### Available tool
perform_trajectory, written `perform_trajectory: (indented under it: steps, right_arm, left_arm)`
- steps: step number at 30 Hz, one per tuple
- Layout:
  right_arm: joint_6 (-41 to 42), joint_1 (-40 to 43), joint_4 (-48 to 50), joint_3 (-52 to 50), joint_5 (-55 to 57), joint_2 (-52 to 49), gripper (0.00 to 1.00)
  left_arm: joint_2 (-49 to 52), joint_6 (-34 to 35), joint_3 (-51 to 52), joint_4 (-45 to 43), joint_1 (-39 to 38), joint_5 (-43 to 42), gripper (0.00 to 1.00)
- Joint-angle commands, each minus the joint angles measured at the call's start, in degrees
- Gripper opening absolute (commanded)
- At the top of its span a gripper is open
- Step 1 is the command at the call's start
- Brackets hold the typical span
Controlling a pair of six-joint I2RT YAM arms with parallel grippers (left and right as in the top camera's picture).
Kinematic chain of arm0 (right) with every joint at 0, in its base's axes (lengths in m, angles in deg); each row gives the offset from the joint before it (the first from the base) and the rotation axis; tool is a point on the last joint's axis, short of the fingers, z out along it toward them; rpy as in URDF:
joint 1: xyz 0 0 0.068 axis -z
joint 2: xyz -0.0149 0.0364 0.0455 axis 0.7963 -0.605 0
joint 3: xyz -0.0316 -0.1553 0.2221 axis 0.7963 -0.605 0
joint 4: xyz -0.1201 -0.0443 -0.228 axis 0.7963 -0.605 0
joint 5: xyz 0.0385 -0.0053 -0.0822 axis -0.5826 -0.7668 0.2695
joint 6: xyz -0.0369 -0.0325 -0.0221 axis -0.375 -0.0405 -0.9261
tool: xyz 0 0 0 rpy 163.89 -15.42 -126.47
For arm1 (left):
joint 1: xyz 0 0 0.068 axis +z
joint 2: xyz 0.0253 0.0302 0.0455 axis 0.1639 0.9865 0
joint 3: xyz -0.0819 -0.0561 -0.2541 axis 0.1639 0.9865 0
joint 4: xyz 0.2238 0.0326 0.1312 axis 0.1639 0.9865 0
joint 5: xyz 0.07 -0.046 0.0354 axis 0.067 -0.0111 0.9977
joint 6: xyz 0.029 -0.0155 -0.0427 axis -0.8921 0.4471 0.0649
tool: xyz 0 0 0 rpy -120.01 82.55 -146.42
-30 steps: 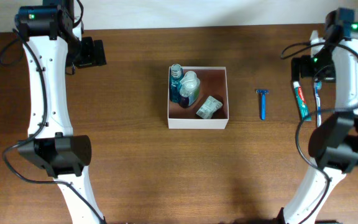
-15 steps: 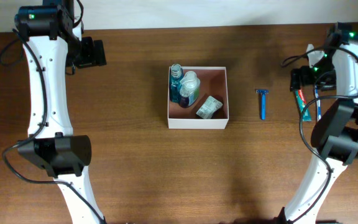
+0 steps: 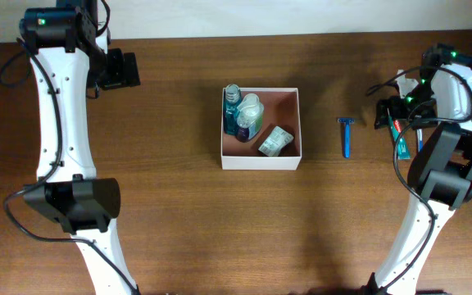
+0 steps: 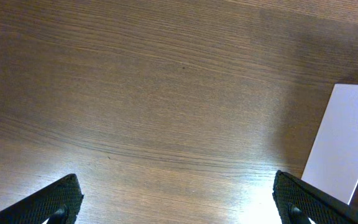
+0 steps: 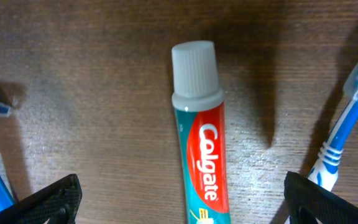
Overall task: Pack container
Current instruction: 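Close the right gripper on the toothpaste tube cap end and lift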
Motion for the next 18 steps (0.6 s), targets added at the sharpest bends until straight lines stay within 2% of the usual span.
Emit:
perform_trajectory:
  steps: [1, 16, 18]
  right_arm:
    - [1.1, -0.3, 0.4, 0.2, 1.4, -0.9, 0.99]
    - [1.0, -0.4, 0.8, 0.1, 1.4, -4.0, 0.98]
    - [1.1, -0.4, 0.9, 0.1, 1.4, -4.0, 0.95]
  left_arm:
    - [-1.2, 0.3, 0.2, -0.1, 0.1, -0.4, 0.99]
    - [-1.2, 0.3, 0.2, -0.1, 0.1, -0.4, 0.99]
    - [-1.2, 0.3, 0.2, -0.1, 0.1, -0.4, 0.99]
